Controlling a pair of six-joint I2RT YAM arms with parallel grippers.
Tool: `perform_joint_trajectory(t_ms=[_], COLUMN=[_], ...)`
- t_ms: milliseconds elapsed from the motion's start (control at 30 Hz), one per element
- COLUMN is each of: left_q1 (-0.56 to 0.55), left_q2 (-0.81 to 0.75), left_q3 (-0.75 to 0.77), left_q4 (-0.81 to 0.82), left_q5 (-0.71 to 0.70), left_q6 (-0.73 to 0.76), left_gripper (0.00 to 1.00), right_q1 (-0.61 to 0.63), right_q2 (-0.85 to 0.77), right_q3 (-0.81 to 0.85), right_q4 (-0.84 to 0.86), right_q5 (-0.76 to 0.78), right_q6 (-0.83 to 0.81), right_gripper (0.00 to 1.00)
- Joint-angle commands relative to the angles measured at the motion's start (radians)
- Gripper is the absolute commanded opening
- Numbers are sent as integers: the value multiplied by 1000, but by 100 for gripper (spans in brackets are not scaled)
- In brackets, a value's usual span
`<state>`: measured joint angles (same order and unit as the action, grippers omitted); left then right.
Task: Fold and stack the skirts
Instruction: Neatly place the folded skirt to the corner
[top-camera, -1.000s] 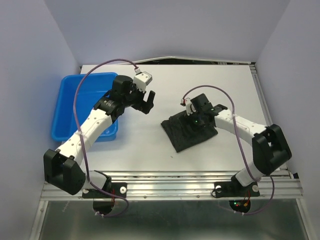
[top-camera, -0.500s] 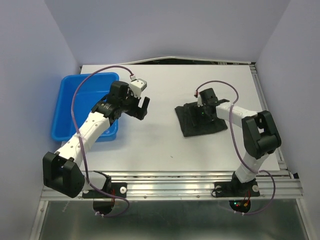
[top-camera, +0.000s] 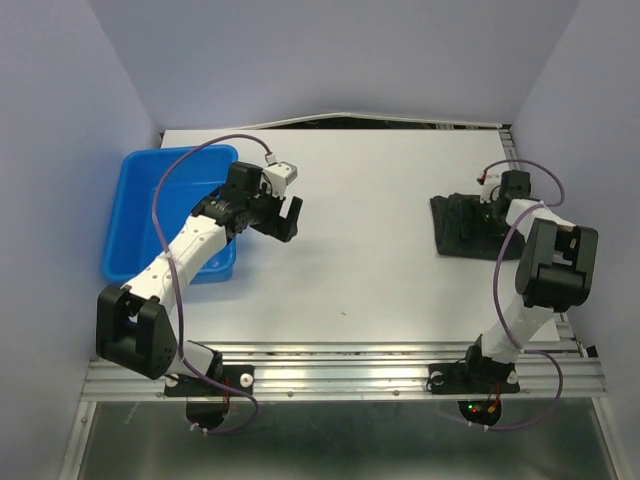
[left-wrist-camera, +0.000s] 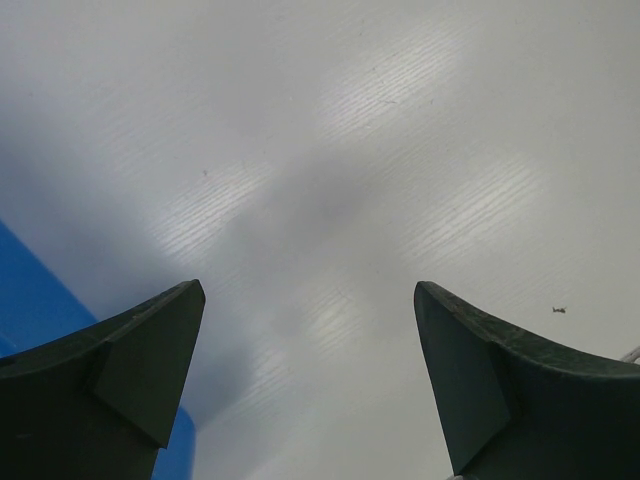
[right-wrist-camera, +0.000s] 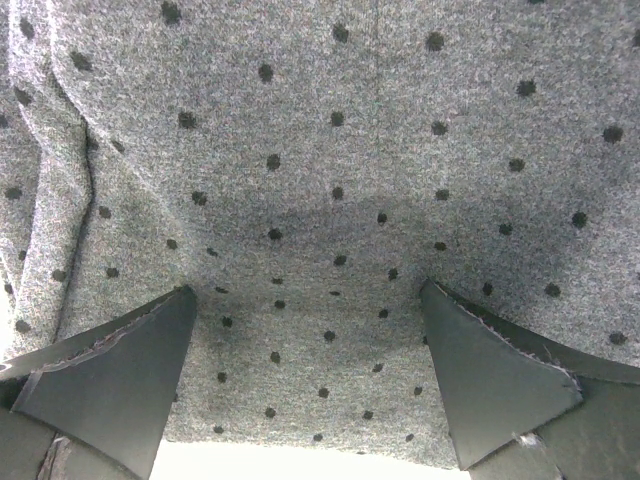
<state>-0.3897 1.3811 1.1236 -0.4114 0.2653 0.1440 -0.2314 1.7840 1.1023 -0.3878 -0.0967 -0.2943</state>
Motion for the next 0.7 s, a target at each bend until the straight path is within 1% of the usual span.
perform_joint_trajectory(t_ms=[0,167,300,367,433,467,567,667], left_q1=[6,6,9,17,23,32,40,41], left_q2=[10,29,33,36,42,44,61,78], left_q3=[51,74,99,125,156,165,199,211], left_q4=[0,-4,-17,-27,-29,-18,26,80], left_q5=[32,57,75,86,103,104,106,98], left_q6=[-4,-4,3,8,9,5,-7,-27], left_gripper=[98,98,98,98,98,98,98,98], right_q1=[-85,-94,-94,-94,-94,-94,-83,-40], right_q2=[107,110,103,62,29,6,-9,-38], right_q3=[-9,17,85,149,210,279,407,447], right_q4=[-121,-149,-203,-230,-281,-314,-374,-421], right_q5=[37,-14,-32,-66,-129,-149,-239,-305], right_q6=[-144,-169,-174,-172,-148,-108,-49,15], right_gripper=[100,100,100,100,100,100,100,100])
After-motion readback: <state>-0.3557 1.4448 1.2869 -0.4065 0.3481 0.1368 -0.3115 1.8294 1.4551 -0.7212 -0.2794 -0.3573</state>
